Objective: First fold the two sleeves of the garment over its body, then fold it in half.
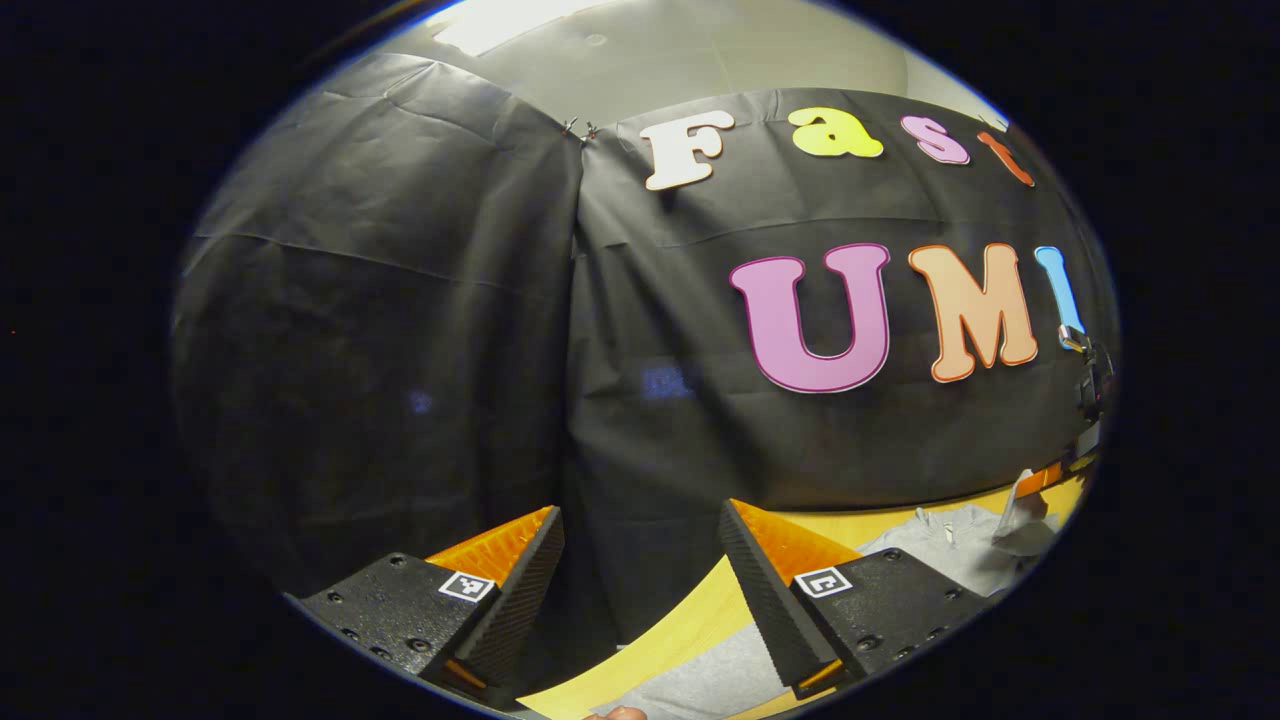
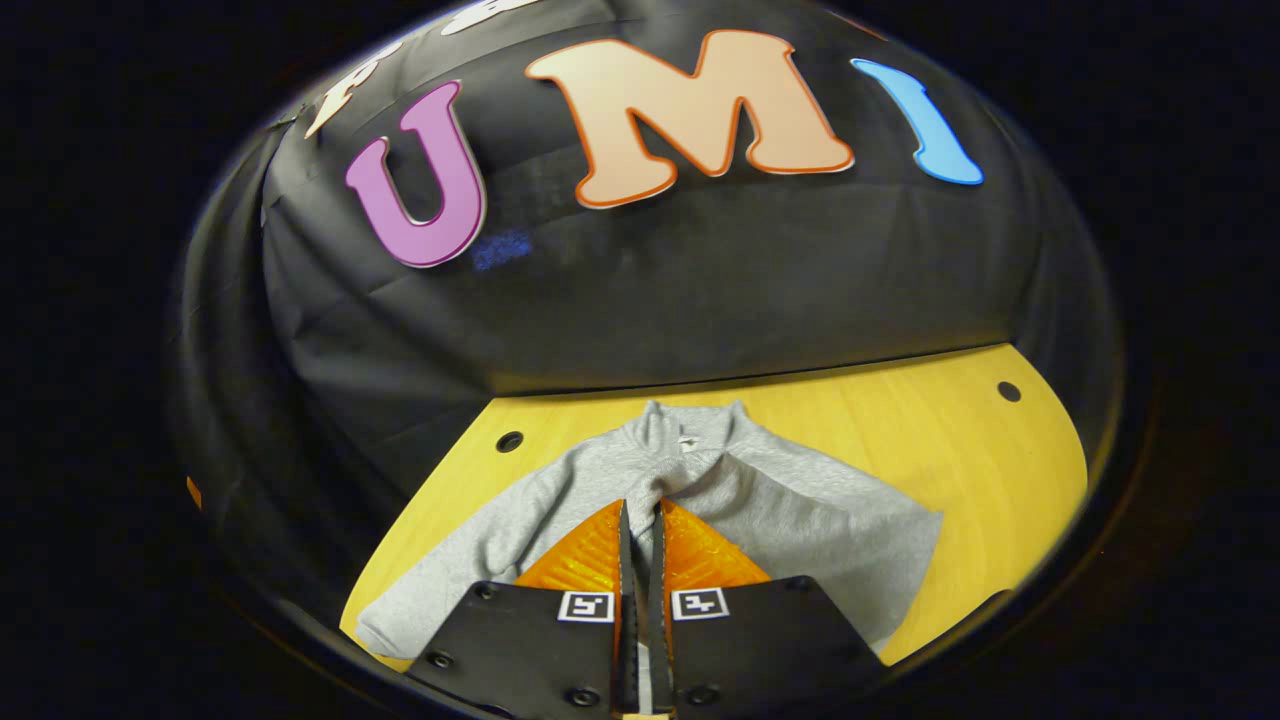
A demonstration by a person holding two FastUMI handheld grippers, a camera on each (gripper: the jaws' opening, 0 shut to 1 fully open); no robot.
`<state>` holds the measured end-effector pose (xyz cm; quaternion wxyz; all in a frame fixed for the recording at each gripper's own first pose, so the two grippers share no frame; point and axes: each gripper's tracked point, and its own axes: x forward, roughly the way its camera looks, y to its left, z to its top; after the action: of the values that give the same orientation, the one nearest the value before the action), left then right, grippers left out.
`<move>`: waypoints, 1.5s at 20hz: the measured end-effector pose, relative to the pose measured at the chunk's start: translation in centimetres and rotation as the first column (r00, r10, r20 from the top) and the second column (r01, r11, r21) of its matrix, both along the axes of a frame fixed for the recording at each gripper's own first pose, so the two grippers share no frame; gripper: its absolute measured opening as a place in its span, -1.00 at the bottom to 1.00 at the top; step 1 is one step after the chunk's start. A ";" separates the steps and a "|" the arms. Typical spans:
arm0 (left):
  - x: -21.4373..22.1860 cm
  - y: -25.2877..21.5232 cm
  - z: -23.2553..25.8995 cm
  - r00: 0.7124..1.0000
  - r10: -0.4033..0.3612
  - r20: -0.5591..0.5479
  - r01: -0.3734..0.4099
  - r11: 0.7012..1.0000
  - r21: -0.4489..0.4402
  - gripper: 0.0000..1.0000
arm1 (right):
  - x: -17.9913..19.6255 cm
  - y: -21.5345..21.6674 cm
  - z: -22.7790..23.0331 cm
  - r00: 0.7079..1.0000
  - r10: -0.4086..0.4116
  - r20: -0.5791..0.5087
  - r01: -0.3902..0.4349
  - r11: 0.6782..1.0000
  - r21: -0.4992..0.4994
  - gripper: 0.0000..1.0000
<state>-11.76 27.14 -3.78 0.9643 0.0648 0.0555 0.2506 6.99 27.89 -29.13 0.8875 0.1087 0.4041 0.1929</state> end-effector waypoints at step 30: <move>-3.0 1.4 -12.4 0.971 0.008 -0.238 -0.035 0.994 -0.106 0.93 | -6.5 3.5 -2.9 0.970 0.241 0.016 -0.239 0.966 -0.101 0.96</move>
<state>-14.78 28.58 -16.21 0.9501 0.0405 0.1846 0.2481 0.54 31.36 -32.05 0.8676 0.0125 0.4106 0.2803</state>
